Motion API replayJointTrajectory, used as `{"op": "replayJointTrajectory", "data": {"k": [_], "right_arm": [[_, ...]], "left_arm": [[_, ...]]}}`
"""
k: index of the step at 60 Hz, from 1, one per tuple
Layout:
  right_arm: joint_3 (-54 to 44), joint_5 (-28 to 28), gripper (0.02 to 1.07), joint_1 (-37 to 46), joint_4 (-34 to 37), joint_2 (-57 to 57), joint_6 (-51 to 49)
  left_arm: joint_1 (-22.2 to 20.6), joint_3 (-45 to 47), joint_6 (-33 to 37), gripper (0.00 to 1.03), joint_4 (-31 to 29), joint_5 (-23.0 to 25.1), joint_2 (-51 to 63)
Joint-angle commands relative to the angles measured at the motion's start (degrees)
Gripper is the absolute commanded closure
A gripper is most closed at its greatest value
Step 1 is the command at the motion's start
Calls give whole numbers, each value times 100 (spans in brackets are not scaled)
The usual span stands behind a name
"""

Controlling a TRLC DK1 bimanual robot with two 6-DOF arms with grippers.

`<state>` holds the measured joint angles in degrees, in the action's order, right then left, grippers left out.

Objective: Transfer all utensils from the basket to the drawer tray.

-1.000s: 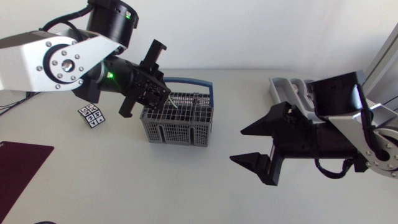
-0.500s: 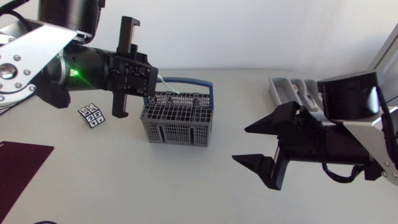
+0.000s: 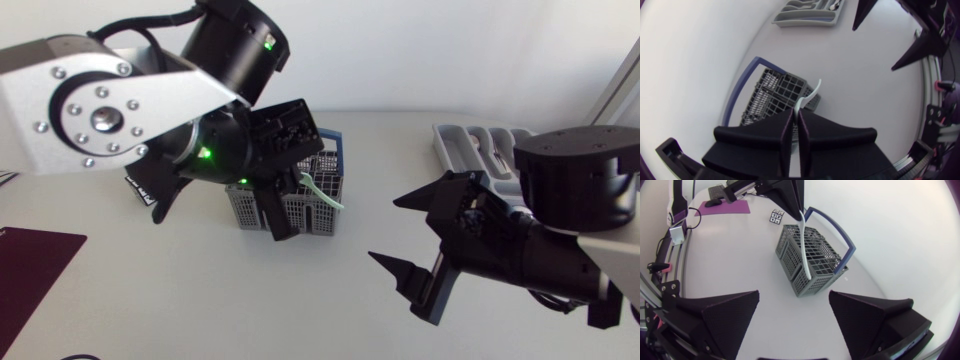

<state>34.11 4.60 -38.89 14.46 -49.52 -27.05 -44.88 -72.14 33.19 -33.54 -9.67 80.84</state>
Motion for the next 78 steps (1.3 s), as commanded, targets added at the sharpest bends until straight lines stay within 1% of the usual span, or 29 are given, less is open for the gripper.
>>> {"op": "replayJointTrajectory", "data": {"k": [1, 2, 5, 7, 8, 9, 14, 15, 17, 19, 20, 22, 24, 27, 31, 33, 35, 37, 43, 47, 53, 56, 62, 69, 73, 78], "right_arm": [[-168, -293, 7, -233, -171, -5, -37], [-176, -328, 7, -250, -189, -5, -46], [-185, -504, 7, -373, -277, -23, -73], [-203, -592, 7, -417, -356, -49, -90], [-220, -645, 7, -435, -409, -76, -108], [-229, -697, 7, -452, -444, -93, -125], [-273, -873, 7, -549, -576, -164, -152], [-282, -952, 7, -593, -637, -190, -160], [-308, -1075, 8, -655, -708, -216, -196], [-326, -1216, 12, -742, -822, -243, -248], [-335, -1260, 13, -760, -857, -260, -257], [-352, -1444, 16, -848, -989, -348, -301], [-352, -1568, 18, -883, -1085, -410, -327], [-352, -1752, 22, -971, -1252, -550, -407], [-361, -1981, 22, -1085, -1463, -708, -477], [-335, -2060, 25, -1112, -1534, -814, -512], [-317, -2121, 32, -1138, -1657, -902, -574], [-308, -2165, 36, -1155, -1718, -955, -609], [-247, -2288, 54, -1217, -1859, -1113, -705], [-212, -2323, 64, -1217, -1947, -1218, -749], [-176, -2332, 74, -1217, -2000, -1324, -776], [-159, -2376, 81, -1217, -2079, -1376, -820], [-89, -2420, 86, -1217, -2105, -1447, -837], [8, -2438, 86, -1217, -2105, -1508, -837], [70, -2464, 92, -1208, -2114, -1623, -846], [105, -2473, 94, -1199, -2114, -1693, -846]], "left_arm": [[32, -520, -1166, 100, -197, 387, 283], [32, -538, -1210, 100, -206, 413, 301], [120, -723, -1693, 100, -399, 791, 477], [164, -802, -1895, 100, -469, 1037, 547], [217, -863, -2097, 100, -513, 1248, 591], [261, -898, -2220, 100, -531, 1363, 626], [366, -1065, -2554, 100, -671, 1776, 758], [445, -1127, -2677, 100, -742, 1969, 802], [498, -1188, -2765, 100, -803, 2154, 863], [542, -1276, -2844, 100, -900, 2312, 934], [542, -1276, -2844, 100, -909, 2312, 943], [568, -1347, -2932, 100, -1005, 2505, 1022], [639, -1408, -3011, 100, -1093, 2787, 1092], [656, -1478, -3108, 100, -1208, 2962, 1197], [700, -1487, -3240, 100, -1252, 3208, 1250], [709, -1496, -3293, 100, -1269, 3235, 1277], [709, -1505, -3293, 100, -1304, 3244, 1294], [709, -1522, -3293, 100, -1339, 3252, 1321], [744, -1540, -3293, 100, -1366, 3261, 1329], [797, -1558, -3293, 100, -1401, 3384, 1347], [850, -1575, -3301, 100, -1462, 3516, 1356], [858, -1584, -3301, 100, -1489, 3516, 1364], [885, -1584, -3301, 100, -1498, 3534, 1373], [885, -1584, -3284, 100, -1542, 3578, 1382], [876, -1575, -3284, 100, -1542, 3604, 1382], [876, -1575, -3293, 100, -1550, 3613, 1382]]}}
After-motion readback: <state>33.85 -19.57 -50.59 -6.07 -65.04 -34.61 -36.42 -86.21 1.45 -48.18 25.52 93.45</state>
